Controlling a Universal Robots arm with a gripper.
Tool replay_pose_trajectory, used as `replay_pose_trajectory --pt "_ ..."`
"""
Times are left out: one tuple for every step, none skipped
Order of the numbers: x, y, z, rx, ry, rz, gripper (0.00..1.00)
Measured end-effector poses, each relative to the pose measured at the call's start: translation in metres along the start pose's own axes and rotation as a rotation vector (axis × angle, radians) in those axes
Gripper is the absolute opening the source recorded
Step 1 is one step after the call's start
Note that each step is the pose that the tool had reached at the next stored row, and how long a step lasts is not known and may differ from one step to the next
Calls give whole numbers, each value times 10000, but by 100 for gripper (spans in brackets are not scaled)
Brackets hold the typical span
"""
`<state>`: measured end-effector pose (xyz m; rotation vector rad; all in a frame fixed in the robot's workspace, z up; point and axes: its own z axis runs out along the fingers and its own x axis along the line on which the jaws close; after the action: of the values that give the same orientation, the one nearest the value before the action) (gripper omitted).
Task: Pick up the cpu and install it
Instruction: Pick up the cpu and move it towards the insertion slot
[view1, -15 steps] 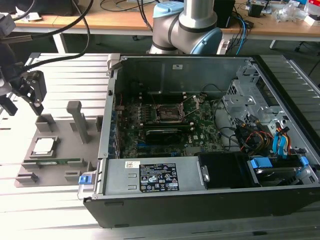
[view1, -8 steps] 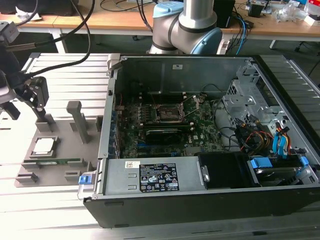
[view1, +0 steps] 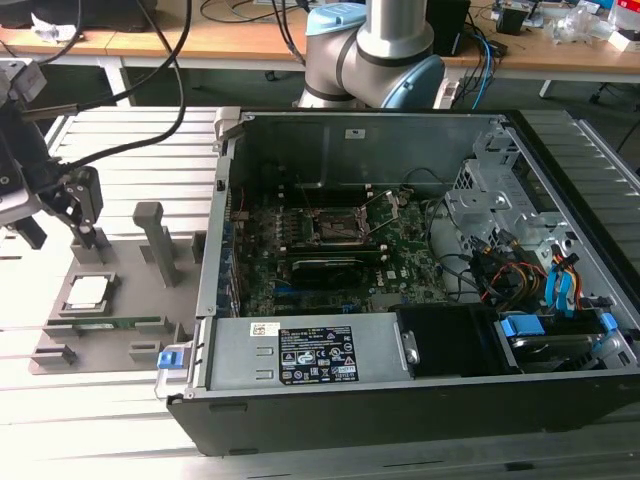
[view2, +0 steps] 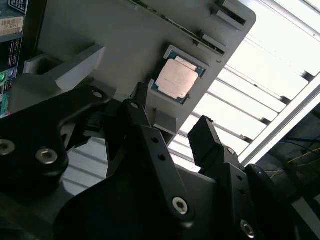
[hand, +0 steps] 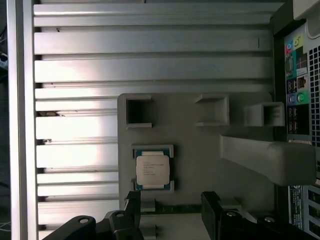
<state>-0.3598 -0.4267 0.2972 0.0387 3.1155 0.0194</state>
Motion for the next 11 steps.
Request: replay_pose_trajectory --pt "2 -5 13 1 1 0 60" --pt "2 -8 18 1 2 0 60" --pt "4 -12 31 0 0 1 60" --pt "6 -17 50 -1 -1 1 60" --pt "8 -19 61 -1 -1 1 60" --pt "10 -20 71 0 0 1 60" --pt "11 -21 86 0 -1 -1 60" --pt "16 -22 109 0 0 -1 60" --pt "25 -22 127 0 0 1 60" --pt "33 -22 148 0 0 1 60" --pt "37 -23 166 0 0 0 60"
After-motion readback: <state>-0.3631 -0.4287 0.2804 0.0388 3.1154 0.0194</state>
